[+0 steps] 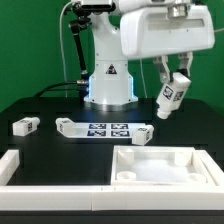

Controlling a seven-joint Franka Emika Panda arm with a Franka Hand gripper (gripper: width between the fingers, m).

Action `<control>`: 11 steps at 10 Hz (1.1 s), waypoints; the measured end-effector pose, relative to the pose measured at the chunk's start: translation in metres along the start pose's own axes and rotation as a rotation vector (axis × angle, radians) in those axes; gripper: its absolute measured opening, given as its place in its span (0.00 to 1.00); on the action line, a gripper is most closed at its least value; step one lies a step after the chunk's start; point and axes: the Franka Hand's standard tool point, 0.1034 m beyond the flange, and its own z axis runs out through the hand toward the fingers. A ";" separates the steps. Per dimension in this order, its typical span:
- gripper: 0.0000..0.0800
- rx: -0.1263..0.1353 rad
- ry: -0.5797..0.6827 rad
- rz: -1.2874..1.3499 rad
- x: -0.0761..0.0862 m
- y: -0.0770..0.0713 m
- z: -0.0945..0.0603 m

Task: Assemble square table

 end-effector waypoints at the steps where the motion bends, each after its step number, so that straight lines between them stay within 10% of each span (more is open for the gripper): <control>1: 0.36 -0.022 0.060 0.081 0.030 0.007 0.000; 2: 0.36 -0.068 0.132 0.164 0.052 0.010 -0.005; 7: 0.36 -0.080 0.150 0.131 0.047 0.015 0.000; 8: 0.36 -0.142 0.248 0.126 0.033 0.032 0.008; 11: 0.36 -0.137 0.268 0.193 0.020 0.040 0.032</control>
Offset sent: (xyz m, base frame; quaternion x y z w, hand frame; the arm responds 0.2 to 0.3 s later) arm 0.0000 0.0000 0.0000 0.0000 0.0000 0.0000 1.0000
